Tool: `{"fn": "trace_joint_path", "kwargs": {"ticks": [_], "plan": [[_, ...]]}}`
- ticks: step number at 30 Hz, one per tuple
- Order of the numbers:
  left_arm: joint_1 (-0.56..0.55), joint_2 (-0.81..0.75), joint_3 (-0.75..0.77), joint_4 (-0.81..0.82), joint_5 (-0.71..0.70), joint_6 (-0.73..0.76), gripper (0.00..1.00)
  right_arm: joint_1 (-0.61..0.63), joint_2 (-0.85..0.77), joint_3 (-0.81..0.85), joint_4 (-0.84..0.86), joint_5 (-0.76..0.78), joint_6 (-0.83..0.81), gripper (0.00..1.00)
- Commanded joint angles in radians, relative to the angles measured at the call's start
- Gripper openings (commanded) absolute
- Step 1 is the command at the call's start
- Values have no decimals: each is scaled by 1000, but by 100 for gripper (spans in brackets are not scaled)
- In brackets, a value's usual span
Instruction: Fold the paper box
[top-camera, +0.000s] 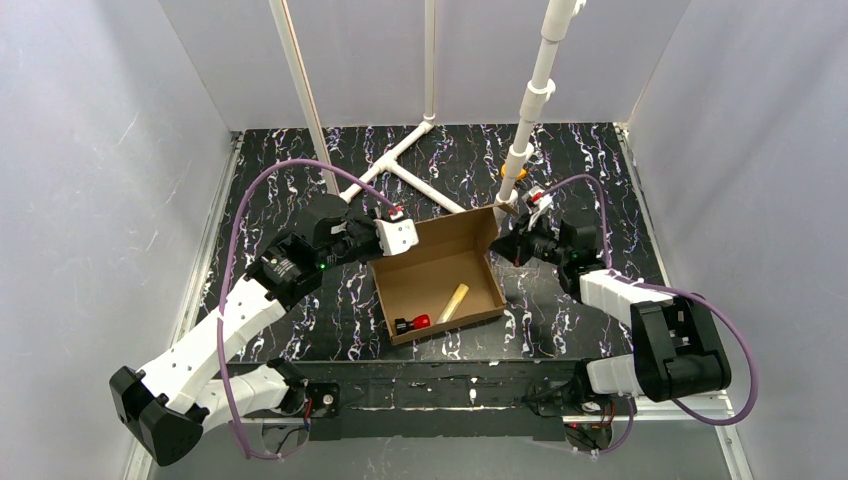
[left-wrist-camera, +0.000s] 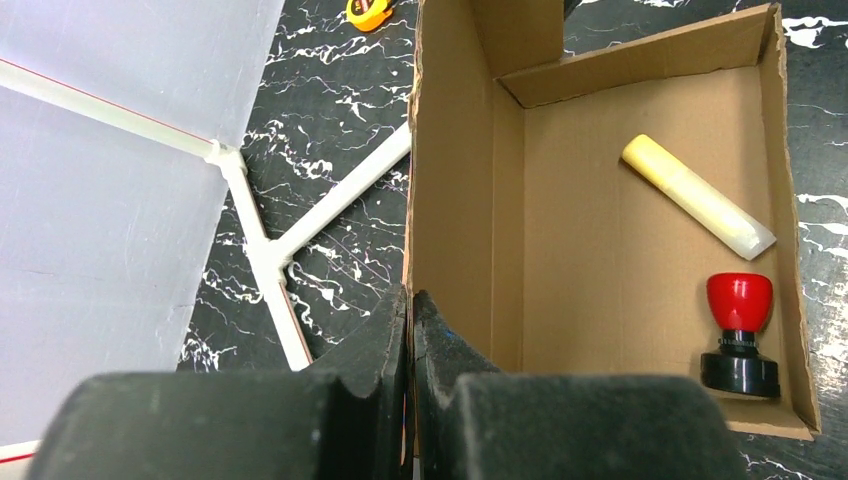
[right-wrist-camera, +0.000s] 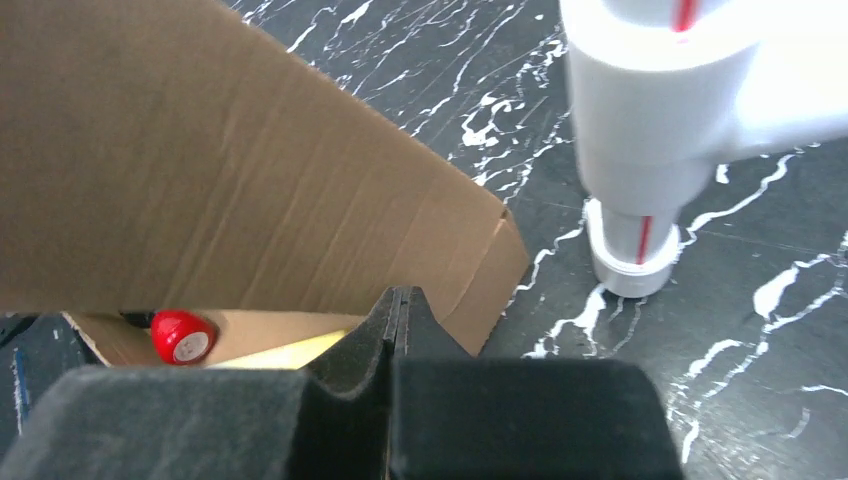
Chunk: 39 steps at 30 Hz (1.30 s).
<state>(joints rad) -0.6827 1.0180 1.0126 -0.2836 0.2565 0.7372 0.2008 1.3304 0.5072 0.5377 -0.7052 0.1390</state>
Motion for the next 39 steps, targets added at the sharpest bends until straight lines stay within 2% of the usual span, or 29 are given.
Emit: {"fn": "trace_joint_path", "kwargs": {"ticks": [1,7,11,16,29,31,32,35,37,39], "plan": [[-2,14,-3,-80,51,-36,0,53,15,-21,164,4,84,1],[-3,14,-4,-90,61,-29,0,54,25,-5,95,57,18,1],[-3,8,-8,-96,63,-21,0,51,16,-8,124,13,60,1],[-3,8,-7,-118,79,-19,0,38,16,29,-90,38,-103,1],[-6,-24,-38,-127,109,-39,0,-27,-36,51,-199,20,-193,1],[-6,-22,-40,-129,104,-39,0,-54,-60,94,-299,6,-262,1],[-6,-22,-40,-129,100,-39,0,-75,-71,131,-406,-12,-322,1],[-6,-23,-42,-132,95,-38,0,-170,-100,283,-795,-89,-627,1],[-6,-24,-43,-133,94,-34,0,-235,-130,356,-1039,-170,-889,1],[-6,-25,-44,-134,92,-32,0,-243,-159,401,-1296,-267,-1159,1]]}}
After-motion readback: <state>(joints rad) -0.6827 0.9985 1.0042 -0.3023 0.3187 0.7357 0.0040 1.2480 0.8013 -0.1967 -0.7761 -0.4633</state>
